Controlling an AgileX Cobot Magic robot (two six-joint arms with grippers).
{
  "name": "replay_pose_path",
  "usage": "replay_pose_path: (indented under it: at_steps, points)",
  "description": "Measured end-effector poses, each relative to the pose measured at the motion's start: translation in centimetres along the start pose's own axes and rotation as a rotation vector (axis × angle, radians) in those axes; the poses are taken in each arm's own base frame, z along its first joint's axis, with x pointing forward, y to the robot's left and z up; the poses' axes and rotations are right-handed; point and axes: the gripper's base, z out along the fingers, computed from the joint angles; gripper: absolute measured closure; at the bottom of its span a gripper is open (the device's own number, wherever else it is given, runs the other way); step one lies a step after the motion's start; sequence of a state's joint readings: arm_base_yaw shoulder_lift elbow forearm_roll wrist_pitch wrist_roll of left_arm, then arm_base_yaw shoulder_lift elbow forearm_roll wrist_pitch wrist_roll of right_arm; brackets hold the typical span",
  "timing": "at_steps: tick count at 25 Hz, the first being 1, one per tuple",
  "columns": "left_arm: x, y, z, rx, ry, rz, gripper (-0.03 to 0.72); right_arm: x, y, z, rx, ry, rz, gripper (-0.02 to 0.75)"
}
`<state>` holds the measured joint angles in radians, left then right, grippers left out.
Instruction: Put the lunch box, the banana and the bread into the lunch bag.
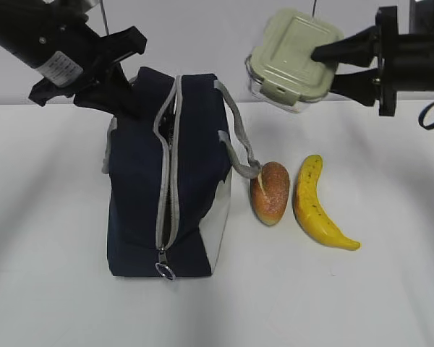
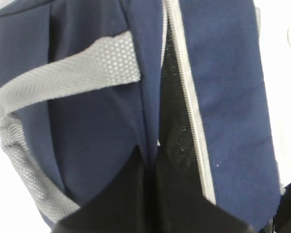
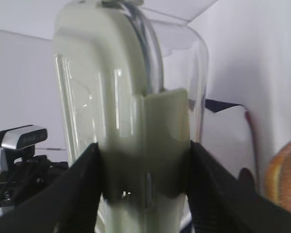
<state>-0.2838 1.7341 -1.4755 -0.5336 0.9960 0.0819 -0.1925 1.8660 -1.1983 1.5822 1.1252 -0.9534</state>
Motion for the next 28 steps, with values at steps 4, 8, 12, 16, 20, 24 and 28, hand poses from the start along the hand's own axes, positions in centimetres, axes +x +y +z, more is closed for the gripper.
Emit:
replay_pose_path:
  at_steps: [4,8,12,16,20,24,28]
  points:
    - [-0.2,-0.4,0.0,0.045,-0.019,0.028,0.691,-0.5,3.5,2.3,-0.028,0.088,-0.020,0.375]
    - [-0.3,-0.5,0.0,0.054,-0.033,0.036,0.691,0.2,6.3,4.4,-0.015,0.202,-0.040,0.375]
    - [-0.4,-0.5,0.0,0.053,-0.041,0.037,0.691,2.0,7.3,6.3,0.025,0.317,-0.056,0.375]
    - [-0.4,-0.4,0.0,0.046,-0.048,0.043,0.691,3.3,6.9,7.7,0.078,0.393,-0.063,0.375]
    - [-0.4,-0.3,0.0,0.032,-0.049,0.053,0.691,3.9,4.9,8.6,0.159,0.434,-0.047,0.375]
    - [-0.4,0.0,0.0,0.003,-0.045,0.073,0.691,4.0,3.4,9.0,0.214,0.444,-0.031,0.375]
    - [-0.3,0.1,0.0,-0.011,-0.037,0.084,0.691,4.1,3.5,9.4,0.223,0.438,-0.038,0.375]
